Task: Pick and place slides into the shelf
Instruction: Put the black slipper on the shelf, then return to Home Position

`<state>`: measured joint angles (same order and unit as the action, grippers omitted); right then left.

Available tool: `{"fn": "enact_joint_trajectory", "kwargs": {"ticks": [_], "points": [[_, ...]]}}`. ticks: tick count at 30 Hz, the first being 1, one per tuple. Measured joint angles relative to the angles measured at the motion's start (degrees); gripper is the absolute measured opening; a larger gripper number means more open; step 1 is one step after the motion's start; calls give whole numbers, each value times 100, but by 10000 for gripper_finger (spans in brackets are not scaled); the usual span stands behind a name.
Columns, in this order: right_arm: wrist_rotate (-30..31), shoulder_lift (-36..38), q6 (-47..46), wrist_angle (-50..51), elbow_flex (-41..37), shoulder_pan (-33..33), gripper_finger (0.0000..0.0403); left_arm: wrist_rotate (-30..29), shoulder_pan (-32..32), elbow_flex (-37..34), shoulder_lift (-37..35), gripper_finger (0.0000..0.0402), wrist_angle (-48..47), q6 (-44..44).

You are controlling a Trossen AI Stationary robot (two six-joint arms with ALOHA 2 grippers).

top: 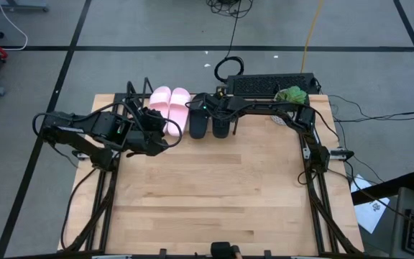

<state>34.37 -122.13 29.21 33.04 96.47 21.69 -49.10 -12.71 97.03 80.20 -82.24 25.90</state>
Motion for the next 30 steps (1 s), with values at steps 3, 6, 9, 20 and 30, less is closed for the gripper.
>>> {"fn": "enact_joint_trajectory", "kwargs": {"ticks": [3, 6, 9, 20, 30], "points": [[28, 0, 0, 8, 0, -4, 153, 0, 0, 0, 0, 188, 0, 6], [6, 47, 2, 26, 0, -6, 159, 0, 0, 0, 0, 188, 0, 6], [-16, 126, 1, 56, -1, -16, 168, -1, 0, 0, 0, 188, 2, 6], [34, 245, 1, 144, -2, -224, 200, -2, -1, 0, 0, 188, 2, 6], [742, 254, 193, 204, -2, -646, 212, 2, 0, 0, 0, 188, 2, -14]]}}
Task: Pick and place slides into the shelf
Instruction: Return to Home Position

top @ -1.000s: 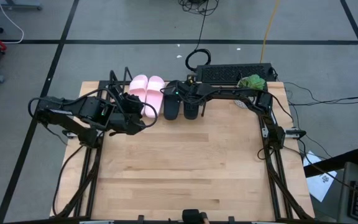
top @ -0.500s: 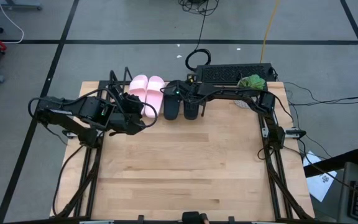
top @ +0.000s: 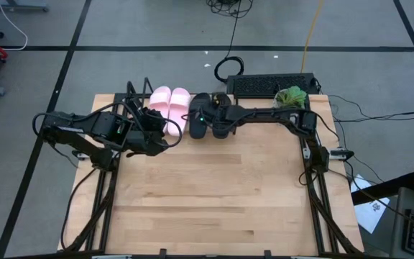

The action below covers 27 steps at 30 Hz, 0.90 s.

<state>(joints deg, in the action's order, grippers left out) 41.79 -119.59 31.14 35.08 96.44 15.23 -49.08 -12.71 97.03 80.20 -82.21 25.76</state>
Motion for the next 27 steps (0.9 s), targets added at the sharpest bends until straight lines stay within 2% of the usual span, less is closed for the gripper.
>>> {"fn": "enact_joint_trajectory", "kwargs": {"ticks": [7, 14, 22, 27], "points": [[458, 250, 141, 113, 0, -393, 212, 325, -19, 0, 0, 188, -100, -59], [470, 1372, -65, 154, 0, -1002, 212, 1368, -88, -2, -62, 188, -812, -127], [476, 3324, -1799, 474, 4, -1464, 212, 1922, -193, 4, -1055, 188, -743, 958], [439, 4487, -3508, 1533, 3, -1707, 212, 1954, -729, 4, -1808, 188, -602, 1342]]}}
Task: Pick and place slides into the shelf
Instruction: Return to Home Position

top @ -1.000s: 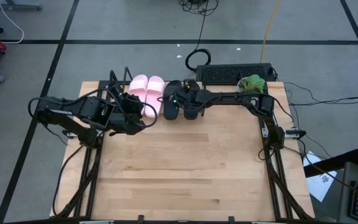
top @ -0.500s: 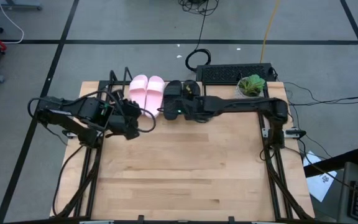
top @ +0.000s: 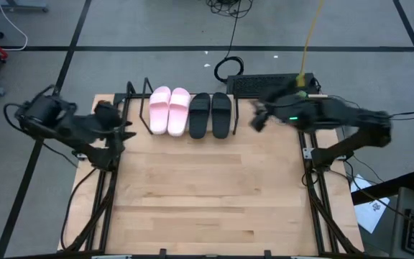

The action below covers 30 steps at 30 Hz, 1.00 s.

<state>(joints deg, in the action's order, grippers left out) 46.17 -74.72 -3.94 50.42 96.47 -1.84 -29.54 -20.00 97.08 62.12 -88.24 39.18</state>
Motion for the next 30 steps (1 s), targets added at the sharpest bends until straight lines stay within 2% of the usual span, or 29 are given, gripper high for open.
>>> {"fn": "enact_joint_trajectory", "kwargs": {"ticks": [4, 6, 11, 15, 19, 22, 25, 30], "points": [[13, 921, -912, 877, -346, -223, 212, -104, -714, -77, -451, 188, 6, 0], [8, 1443, -1290, 1038, -786, -341, 212, -418, -1082, -257, -732, 189, 87, 139], [-195, 2867, -2171, 911, -2292, -572, 212, -1080, -1856, -1341, -1797, 188, 730, 384], [-810, 3938, -2383, 103, -3618, -653, 212, -1252, -2219, -2744, -2741, 188, 1987, 285], [-1495, 4790, -1944, -1241, -4872, -680, 212, -1105, -2364, -4212, -3343, 189, 4018, -468], [-2062, 5204, -1485, -2424, -5680, -680, 212, -870, -2365, -5096, -3413, 188, 5139, -714], [-2119, 5453, -1365, -3336, -6380, -680, 212, -820, -2288, -5787, -3372, 188, 6038, -615], [-2105, 5560, -1315, -3865, -6973, -515, 212, -753, -1740, -6394, -3335, 189, 7028, -1103]]}}
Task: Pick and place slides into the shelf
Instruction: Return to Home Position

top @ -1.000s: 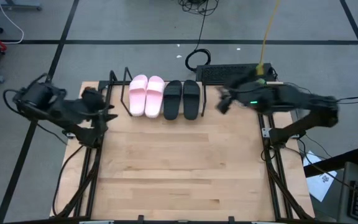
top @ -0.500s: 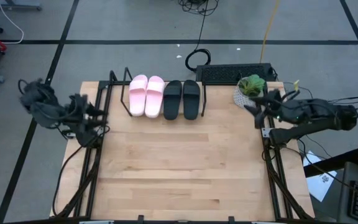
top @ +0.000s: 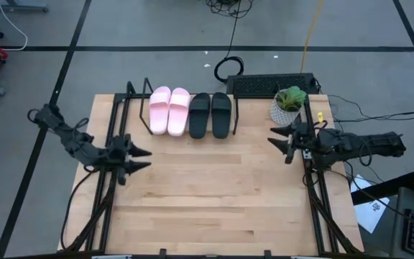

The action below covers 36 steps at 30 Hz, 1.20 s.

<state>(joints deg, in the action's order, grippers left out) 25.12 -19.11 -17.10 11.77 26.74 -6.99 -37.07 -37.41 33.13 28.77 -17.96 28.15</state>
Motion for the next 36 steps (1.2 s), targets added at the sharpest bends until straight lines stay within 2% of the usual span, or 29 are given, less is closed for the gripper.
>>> {"fn": "enact_joint_trajectory", "kwargs": {"ticks": [5, 9, 13, 16, 22, 27, 36], "points": [[-70, -11, 339, -88, -29, 448, 212, 856, 1181, -7, -216, 188, -2, -602], [-579, 3, 444, -48, -31, 918, 212, 1809, 2145, -7, -543, 189, -289, -922], [-1001, 94, 437, 40, -33, 1337, 212, 2321, 2736, -5, -846, 189, -348, -1052], [-1328, 220, 377, 35, -40, 1484, 212, 2593, 2805, -258, -861, 189, -33, -1168], [-1339, 367, 131, -539, -577, 1522, 212, 2571, 2800, -1103, -819, 189, 774, -934], [-1337, 363, -72, -1238, -1122, 1522, 212, 2529, 2719, -1153, -825, 189, 947, -897], [-1348, 363, -230, -1497, -1569, 1520, 212, 2202, 2339, -1202, -507, 189, 1059, -1060]]}}
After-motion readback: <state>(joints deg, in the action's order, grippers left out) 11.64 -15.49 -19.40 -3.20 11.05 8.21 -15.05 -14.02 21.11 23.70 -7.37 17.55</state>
